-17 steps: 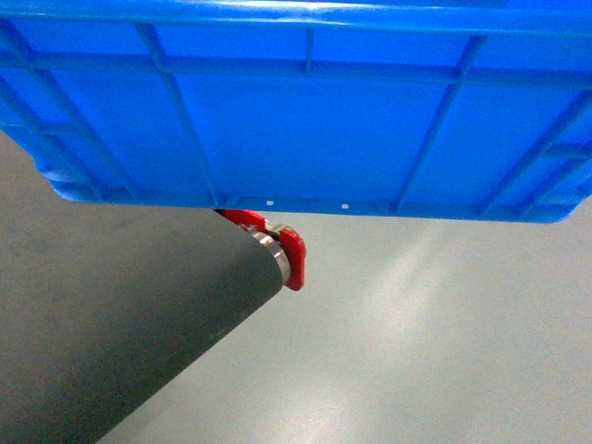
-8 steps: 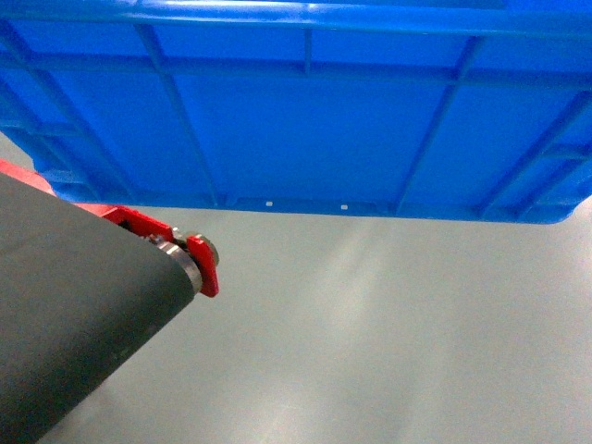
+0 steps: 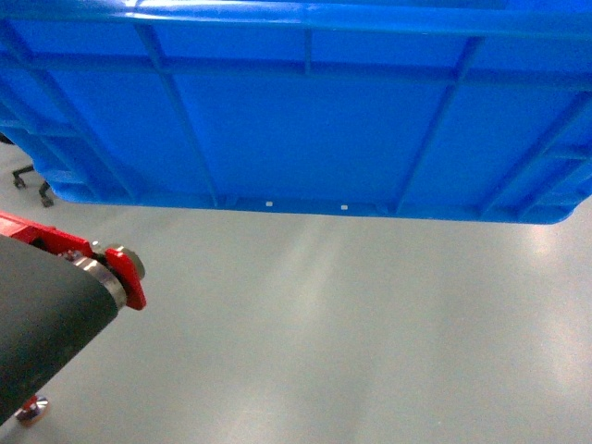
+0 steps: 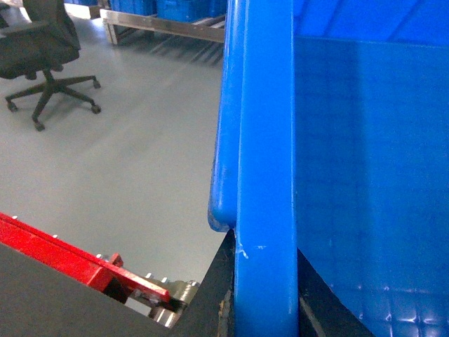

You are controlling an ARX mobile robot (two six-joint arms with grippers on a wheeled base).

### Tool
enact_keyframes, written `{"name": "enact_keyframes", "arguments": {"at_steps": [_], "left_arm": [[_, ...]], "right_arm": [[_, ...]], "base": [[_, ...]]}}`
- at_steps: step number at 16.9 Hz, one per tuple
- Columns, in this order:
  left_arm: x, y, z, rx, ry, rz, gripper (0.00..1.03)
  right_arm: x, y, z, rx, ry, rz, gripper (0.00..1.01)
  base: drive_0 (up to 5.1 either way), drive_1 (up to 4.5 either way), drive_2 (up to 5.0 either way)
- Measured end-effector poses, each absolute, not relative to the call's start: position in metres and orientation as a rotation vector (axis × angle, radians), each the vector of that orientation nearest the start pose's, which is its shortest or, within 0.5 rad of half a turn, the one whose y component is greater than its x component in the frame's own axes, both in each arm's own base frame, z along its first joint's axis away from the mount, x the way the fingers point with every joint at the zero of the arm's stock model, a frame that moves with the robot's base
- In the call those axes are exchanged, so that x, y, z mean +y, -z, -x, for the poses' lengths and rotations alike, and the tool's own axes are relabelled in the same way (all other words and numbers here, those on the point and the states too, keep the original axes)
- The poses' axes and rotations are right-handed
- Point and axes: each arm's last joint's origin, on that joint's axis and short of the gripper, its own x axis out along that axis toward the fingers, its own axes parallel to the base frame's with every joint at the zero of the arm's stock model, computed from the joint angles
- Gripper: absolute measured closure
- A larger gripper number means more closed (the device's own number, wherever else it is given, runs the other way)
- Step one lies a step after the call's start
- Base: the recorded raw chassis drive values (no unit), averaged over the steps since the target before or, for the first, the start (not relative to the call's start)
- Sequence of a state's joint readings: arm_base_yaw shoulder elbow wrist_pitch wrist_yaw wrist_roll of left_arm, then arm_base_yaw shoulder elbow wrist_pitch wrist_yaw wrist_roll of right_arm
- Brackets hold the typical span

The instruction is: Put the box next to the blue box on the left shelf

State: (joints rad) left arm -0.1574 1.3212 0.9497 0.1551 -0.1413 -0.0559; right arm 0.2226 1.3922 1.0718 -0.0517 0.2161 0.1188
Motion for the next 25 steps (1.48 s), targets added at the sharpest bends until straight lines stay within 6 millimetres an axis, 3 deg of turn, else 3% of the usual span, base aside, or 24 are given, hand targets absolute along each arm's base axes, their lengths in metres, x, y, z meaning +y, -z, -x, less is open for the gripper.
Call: {"name": "enact_keyframes", "arguments": {"at_steps": [25], "left_arm": [[-0.0433, -0.3060, -0.2955, 0.214, 0.011, 0.028, 0.95]], "right_arm": [[0.0628, -0.3093, -0.3068, 0.358, 0.018, -0.033, 0.81]], "base": [[-1.6, -1.60, -1.6]]}}
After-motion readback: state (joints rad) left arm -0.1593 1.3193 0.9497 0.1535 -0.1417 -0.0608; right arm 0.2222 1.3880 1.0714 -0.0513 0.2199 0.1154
